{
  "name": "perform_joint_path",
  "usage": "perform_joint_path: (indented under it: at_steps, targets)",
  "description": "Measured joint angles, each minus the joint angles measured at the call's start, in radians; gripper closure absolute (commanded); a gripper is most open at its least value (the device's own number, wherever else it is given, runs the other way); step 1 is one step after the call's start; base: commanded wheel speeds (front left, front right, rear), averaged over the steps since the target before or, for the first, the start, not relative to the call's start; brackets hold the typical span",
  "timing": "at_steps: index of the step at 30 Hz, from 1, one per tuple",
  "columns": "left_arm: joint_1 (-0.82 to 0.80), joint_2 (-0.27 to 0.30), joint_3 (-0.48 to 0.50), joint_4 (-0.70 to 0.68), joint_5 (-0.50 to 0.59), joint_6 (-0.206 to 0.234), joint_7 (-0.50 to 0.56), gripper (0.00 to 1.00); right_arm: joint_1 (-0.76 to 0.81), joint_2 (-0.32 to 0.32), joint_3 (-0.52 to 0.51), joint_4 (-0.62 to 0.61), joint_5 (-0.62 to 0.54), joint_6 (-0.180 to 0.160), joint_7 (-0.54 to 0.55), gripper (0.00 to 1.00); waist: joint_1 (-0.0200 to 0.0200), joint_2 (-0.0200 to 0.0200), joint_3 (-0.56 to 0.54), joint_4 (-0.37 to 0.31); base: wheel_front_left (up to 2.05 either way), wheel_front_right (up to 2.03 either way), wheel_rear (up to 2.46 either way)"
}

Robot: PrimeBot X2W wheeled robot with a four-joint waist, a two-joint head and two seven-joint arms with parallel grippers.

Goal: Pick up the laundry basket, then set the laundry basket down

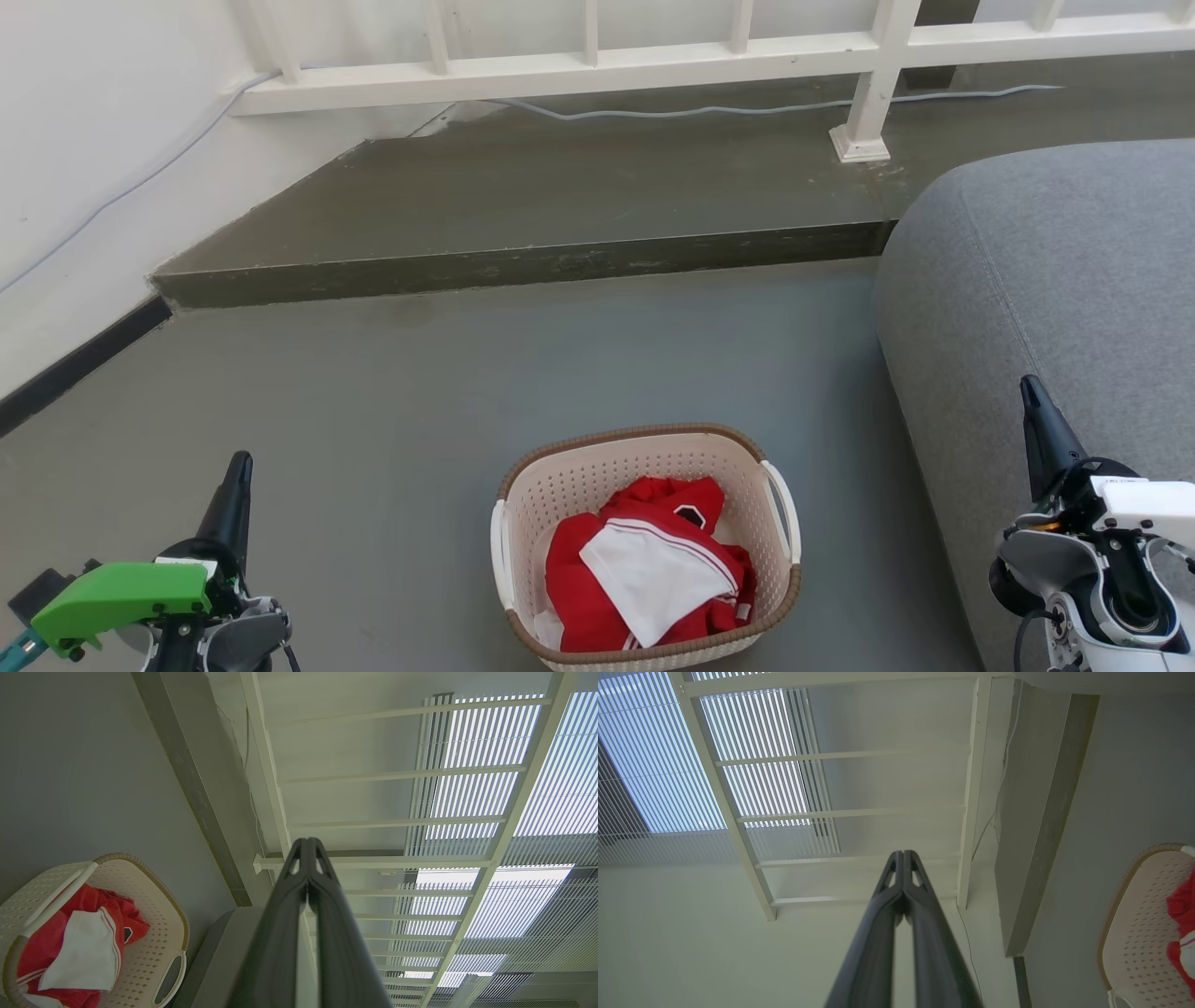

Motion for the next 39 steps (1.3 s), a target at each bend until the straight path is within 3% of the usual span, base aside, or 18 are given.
perform_joint_path:
  at_steps: [39]
  targets:
    - [0.0,0.0,0.0,0.0,0.0,0.0,0.0,1.0,0.0,0.0,0.0,0.0,0.0,0.0,0.0,1.0,0.0,0.0,0.0,0.0,0.0,0.0,0.0]
